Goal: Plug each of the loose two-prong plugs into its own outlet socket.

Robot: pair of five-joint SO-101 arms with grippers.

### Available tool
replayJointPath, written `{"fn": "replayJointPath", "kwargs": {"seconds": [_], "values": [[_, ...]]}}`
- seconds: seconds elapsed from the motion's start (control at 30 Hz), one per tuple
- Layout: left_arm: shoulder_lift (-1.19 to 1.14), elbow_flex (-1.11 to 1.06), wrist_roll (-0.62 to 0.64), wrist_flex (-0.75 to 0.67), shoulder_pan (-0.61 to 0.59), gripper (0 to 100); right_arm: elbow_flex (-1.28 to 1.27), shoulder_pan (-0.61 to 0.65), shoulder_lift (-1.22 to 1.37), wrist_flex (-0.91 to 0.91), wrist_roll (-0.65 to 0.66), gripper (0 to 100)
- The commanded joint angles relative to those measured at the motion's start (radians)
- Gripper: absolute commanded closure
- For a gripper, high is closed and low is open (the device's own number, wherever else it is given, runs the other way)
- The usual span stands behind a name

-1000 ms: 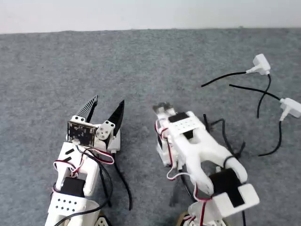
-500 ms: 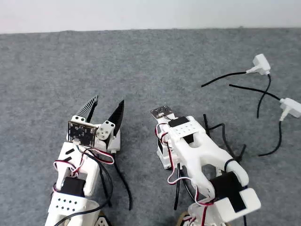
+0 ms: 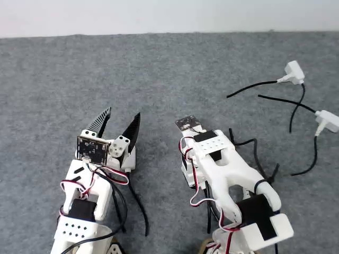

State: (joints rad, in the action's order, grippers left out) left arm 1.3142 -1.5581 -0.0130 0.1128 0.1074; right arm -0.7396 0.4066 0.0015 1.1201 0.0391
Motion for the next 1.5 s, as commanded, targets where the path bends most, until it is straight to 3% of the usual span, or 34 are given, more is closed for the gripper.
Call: {"fn": "replayJointPath", "kwargs": {"seconds": [0.0,0.13,0.33,0.5,0.67,0.83,0.97,1.2,1.47], "values": [[0.005,0.013,-0.011,-0.025,0.008,75,0.009,0.01,0.018,-0.039,0.046,98.9],[0.005,0.013,-0.011,-0.025,0.008,75,0.025,-0.015,-0.031,-0.015,0.077,99.0],[0.005,0.013,-0.011,-0.025,0.008,75,0.161,-0.156,-0.3,0.159,0.167,99.0],[0.005,0.013,-0.011,-0.025,0.008,75,0.307,-0.332,-0.469,0.243,0.233,99.0],[0.005,0.013,-0.011,-0.025,0.008,75,0.434,-0.542,-0.441,0.174,0.301,99.0],[0.005,0.013,-0.011,-0.025,0.008,75,0.557,-0.773,-0.219,-0.03,0.233,99.0],[0.005,0.013,-0.011,-0.025,0.008,75,0.73,-0.878,0.068,-0.16,0.209,99.0],[0.005,0.004,-0.011,-0.028,0.009,75,1.246,-0.963,0.61,-0.174,0.207,99.0],[0.005,0.004,-0.011,-0.028,0.009,75,1.806,-0.967,1.095,-0.14,0.207,98.7]]}}
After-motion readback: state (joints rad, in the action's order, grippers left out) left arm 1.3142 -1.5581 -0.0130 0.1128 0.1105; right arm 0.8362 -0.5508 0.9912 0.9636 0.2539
